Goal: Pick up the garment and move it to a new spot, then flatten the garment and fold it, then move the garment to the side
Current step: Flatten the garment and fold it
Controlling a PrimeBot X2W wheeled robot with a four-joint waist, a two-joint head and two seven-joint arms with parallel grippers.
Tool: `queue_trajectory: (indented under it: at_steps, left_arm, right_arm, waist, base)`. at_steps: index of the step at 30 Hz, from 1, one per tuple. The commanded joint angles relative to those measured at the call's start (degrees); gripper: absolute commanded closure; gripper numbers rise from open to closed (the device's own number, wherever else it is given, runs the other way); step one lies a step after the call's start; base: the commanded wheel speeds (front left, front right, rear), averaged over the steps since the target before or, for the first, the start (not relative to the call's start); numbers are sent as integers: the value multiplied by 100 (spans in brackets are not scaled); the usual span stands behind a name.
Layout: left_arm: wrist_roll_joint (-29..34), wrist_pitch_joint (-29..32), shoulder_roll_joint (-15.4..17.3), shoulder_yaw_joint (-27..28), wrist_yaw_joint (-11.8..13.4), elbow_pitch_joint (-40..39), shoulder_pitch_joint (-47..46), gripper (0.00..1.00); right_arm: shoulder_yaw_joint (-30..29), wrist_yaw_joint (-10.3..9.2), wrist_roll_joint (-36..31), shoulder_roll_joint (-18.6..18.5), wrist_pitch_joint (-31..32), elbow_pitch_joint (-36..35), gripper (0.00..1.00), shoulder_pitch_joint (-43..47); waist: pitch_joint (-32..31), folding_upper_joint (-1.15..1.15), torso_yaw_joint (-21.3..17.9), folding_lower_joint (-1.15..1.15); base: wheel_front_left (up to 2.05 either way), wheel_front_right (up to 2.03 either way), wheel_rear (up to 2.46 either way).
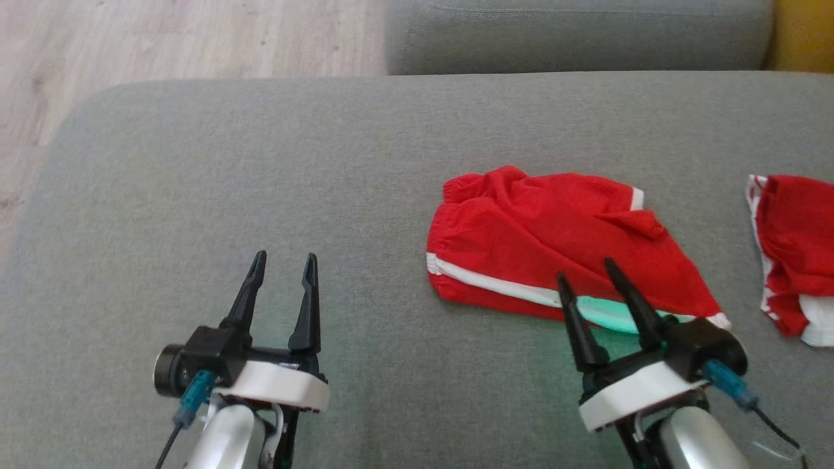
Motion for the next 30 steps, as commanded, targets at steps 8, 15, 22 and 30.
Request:
queue_trajectory:
  at_steps: [8, 15, 22, 30]
  left_arm:
    - [-69, -46, 3, -17, 6, -152, -321, 0]
    - [-176, -46, 2, -207, 53, -115, -433, 0]
    - [-252, -46, 2, -282, 105, -120, -503, 0]
    - [-296, -46, 2, -271, 142, -139, -541, 0]
  right_arm:
    - [1124, -4, -30, -194, 434, 339, 0, -882]
    - [1777, -4, -237, -248, 668, 1194, 0, -1565]
    - [1721, -4, -456, -153, 633, 1975, 0, -1961]
    - [1875, -4, -297, 82, 377, 2422, 100, -2200]
  waist:
    - [294, 0, 349, 0]
    - [476, 0, 598, 0]
    - [562, 0, 761, 0]
    - [631, 0, 800, 0]
  base:
    - [0, 0, 0]
    - [0, 0, 0]
    - [0, 0, 0]
    - [0, 0, 0]
